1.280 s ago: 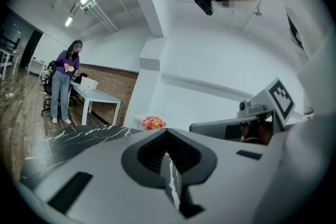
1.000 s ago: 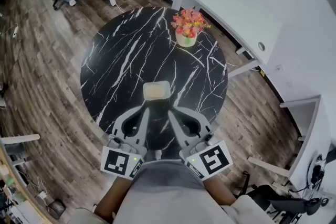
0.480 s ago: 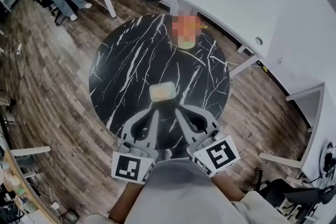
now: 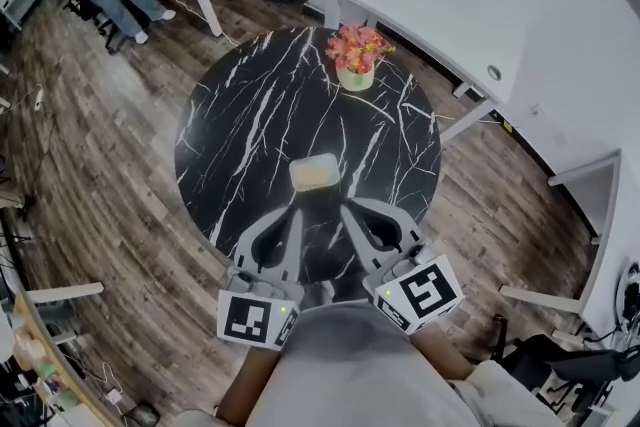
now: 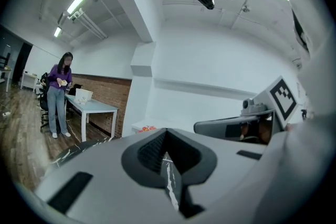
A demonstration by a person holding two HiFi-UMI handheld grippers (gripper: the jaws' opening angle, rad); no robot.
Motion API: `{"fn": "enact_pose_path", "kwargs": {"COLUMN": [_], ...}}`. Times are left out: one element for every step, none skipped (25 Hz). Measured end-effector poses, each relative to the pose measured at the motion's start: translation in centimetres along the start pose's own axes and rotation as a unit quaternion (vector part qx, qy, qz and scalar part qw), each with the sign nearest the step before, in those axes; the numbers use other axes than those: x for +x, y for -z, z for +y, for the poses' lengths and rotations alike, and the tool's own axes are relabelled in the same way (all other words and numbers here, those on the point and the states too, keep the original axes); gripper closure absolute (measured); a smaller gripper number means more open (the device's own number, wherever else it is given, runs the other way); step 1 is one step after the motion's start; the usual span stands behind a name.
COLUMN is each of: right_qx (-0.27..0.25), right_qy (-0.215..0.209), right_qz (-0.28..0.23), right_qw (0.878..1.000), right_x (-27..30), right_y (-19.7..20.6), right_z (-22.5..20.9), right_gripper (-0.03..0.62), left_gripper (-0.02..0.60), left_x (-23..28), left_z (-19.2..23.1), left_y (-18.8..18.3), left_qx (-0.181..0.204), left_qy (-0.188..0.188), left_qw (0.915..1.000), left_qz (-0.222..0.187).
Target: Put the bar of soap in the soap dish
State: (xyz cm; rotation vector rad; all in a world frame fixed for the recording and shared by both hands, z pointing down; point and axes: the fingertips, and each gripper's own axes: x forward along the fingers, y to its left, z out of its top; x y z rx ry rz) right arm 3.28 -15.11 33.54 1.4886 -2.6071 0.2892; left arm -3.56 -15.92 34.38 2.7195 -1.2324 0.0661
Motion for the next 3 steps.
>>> {"fn": "enact_pose_path", "kwargs": {"right_qx": [-0.001,-0.001,-0.002], "right_qy": [-0.001,-0.002,-0.003], "right_qz": [0.000,0.000,0.000], "right_qw": [1.000,1.000,1.000], "right_x": [0.03,0.05,0.06], "right_y": [-0.06,-0.10,-0.13], "right_z": [0.09,0.20,0.32], "right_gripper": [0.582,0.582,0.582], "left_gripper": [0.578,0.578,0.578], "left_x": [-0.05,-0.12,-0.19], "left_z": [0.06,0.13,0.20], "left_y": [-0.06,-0.11,-0.16], "left_qx": [0.000,0.000,0.000], "left_qy": [-0.002,-0.003,-0.005], "left_qw": [1.0000,1.0000,1.0000], "left_qz": [-0.001,-0.001,-0.001]}}
